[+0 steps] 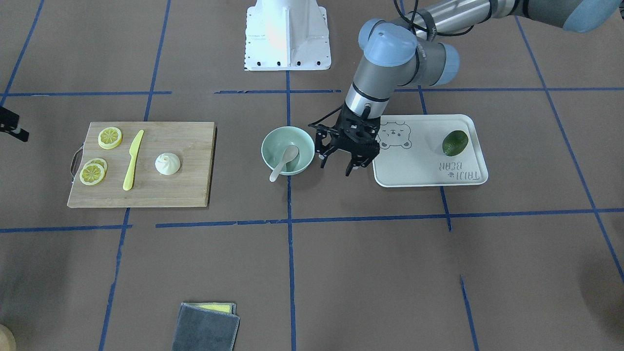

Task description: Put spoon and bun in bowl

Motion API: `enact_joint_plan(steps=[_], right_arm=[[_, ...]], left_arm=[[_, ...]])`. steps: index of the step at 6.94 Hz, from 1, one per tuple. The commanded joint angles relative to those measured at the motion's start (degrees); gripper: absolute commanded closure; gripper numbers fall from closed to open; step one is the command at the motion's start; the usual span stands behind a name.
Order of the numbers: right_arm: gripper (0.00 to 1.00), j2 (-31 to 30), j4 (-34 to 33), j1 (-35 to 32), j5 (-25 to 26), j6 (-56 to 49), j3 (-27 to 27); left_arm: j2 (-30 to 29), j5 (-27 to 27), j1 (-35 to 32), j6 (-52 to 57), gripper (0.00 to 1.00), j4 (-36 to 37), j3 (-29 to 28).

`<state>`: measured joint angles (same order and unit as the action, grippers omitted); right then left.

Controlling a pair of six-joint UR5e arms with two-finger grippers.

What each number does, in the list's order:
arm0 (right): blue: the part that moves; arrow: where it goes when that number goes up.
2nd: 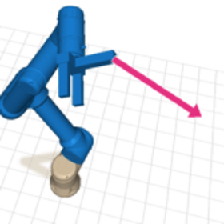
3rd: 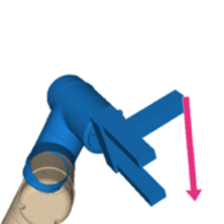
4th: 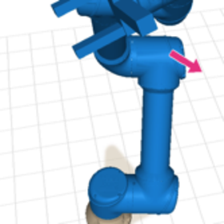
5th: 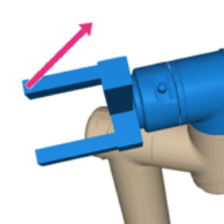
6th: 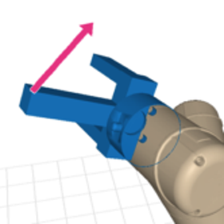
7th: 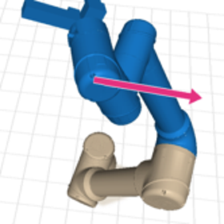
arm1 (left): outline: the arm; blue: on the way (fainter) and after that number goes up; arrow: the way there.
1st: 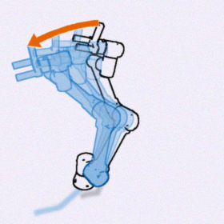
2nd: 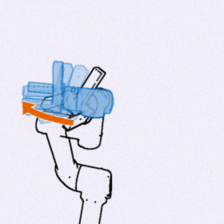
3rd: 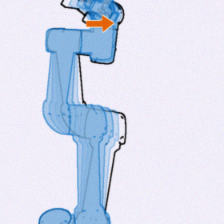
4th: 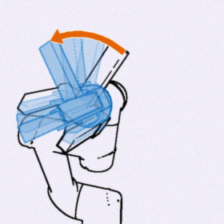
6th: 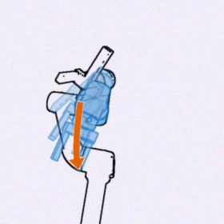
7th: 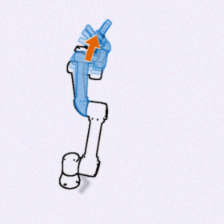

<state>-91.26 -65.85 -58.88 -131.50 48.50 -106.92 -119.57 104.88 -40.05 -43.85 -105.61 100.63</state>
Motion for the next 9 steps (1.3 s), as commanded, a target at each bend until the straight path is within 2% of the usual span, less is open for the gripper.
enact_joint_plan(steps=[1,2,3,5,9], right_arm=[[0.00,5.19,2.83,10.59,9.38,14.91,0.04],[0.00,6.61,2.74,14.89,14.38,17.65,0.30],[0.00,8.63,2.66,17.02,16.61,19.42,1.35],[0.00,10.31,2.65,19.76,19.60,21.28,3.46],[0.02,12.16,2.65,22.49,21.99,21.28,6.19]], left_arm=[[5.64,9.84,-7.98,9.52,0.34,1.29,2.64],[7.92,10.86,-8.81,10.96,0.32,1.20,3.95],[7.95,10.52,-8.73,10.97,0.30,1.11,3.88],[7.86,10.35,-8.73,10.97,0.27,1.11,3.87],[7.86,10.08,-8.64,10.97,0.24,1.11,4.05]])
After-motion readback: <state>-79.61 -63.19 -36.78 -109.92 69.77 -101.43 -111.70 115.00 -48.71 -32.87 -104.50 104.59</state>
